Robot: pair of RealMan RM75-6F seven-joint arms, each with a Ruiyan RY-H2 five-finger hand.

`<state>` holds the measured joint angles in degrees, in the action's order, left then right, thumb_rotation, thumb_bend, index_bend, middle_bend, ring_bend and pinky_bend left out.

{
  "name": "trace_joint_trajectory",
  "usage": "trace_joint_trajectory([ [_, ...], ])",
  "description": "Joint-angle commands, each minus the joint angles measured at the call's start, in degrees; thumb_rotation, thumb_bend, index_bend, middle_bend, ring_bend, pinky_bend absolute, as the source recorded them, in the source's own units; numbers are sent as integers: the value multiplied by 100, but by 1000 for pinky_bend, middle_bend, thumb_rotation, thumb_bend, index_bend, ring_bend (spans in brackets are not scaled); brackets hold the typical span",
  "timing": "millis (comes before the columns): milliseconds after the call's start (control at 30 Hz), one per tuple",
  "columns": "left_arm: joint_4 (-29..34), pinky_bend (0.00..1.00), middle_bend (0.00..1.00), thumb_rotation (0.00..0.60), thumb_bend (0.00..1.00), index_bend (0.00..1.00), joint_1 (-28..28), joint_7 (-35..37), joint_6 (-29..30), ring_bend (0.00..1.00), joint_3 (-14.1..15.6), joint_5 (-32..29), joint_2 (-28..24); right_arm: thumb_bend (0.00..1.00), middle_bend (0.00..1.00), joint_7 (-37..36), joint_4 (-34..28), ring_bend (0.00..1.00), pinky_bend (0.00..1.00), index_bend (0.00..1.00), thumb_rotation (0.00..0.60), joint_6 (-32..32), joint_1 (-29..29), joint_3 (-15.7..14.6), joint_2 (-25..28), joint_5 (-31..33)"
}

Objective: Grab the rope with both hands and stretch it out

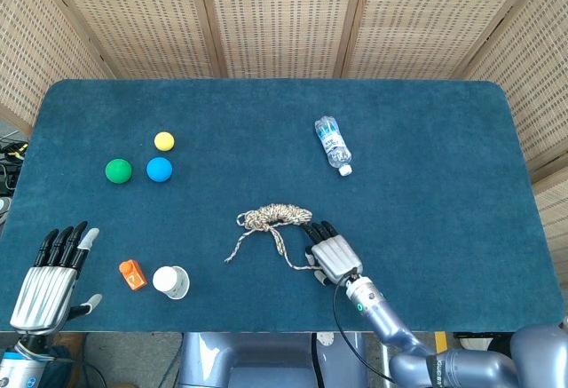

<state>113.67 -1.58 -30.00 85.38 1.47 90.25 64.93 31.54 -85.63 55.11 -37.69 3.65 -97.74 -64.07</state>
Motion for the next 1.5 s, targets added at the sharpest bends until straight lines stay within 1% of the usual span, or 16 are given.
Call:
trace_joint_trajectory([
  [33,-1,0,0,600,0,0,-5,-11,-8,0,0,-7,4,364,0,-8,32,0,2,574,600,0,-13,-2,-12,-28],
  [233,-4,0,0,600,0,0,-19,-24,-31,0,5,-25,11,435,0,24,45,0,3,630,600,17,-46,6,-13,-88],
  [467,-6,0,0,600,0,0,-76,-12,-104,0,-24,-74,-2,465,0,173,-37,0,3,652,600,128,-101,29,78,-247],
  [567,-55,0,0,600,0,0,-205,-9,-208,0,-138,-116,-8,465,0,234,-46,0,3,653,600,184,-120,21,122,-357],
  [700,-382,0,0,600,0,0,-712,121,-563,0,-585,-171,117,465,0,354,-62,0,3,655,600,219,-144,-22,181,-477],
  [833,-645,0,0,600,0,0,-1173,244,-978,0,-841,-174,218,465,0,387,-54,0,2,655,600,183,-163,-31,180,-476],
  [867,-651,0,0,600,0,8,-1345,237,-1189,0,-952,-322,285,465,0,386,-43,0,3,655,600,165,-173,-25,165,-470],
  [933,-563,0,0,600,0,78,-1628,272,-1601,0,-1178,-884,408,466,0,376,-25,0,3,655,600,133,-192,-10,137,-456],
  [1000,-457,0,0,600,0,194,-1871,175,-1891,0,-1377,-1455,543,466,0,362,-19,0,2,657,600,108,-208,2,114,-449],
  [1100,-375,0,0,600,0,267,-2163,-101,-2128,0,-1545,-2097,753,465,0,353,-18,0,2,658,600,72,-225,1,105,-441],
  [1233,-199,0,0,600,0,321,-2526,-729,-2237,0,-1696,-3170,994,466,0,395,-4,0,2,659,600,34,-251,-3,101,-424],
  [1267,-112,0,0,600,0,330,-2640,-950,-2233,0,-1725,-3517,1054,465,0,401,-4,0,2,659,600,28,-254,2,98,-407],
  [1300,35,0,0,600,0,337,-2861,-1201,-2344,0,-1770,-4111,1147,466,0,398,8,0,2,660,600,9,-258,14,86,-366],
  [1367,115,0,0,600,0,341,-3148,-1449,-2394,0,-1837,-4646,1223,466,0,411,22,0,3,662,600,-13,-268,17,79,-330],
  [1400,58,0,0,600,0,344,-3294,-1488,-2450,0,-1844,-4741,1285,467,0,415,28,0,3,663,600,-17,-270,17,74,-317],
  [1500,-167,0,0,600,0,344,-3506,-1599,-2421,0,-1735,-4651,1429,466,0,411,39,0,3,663,600,-19,-271,18,69,-294],
])
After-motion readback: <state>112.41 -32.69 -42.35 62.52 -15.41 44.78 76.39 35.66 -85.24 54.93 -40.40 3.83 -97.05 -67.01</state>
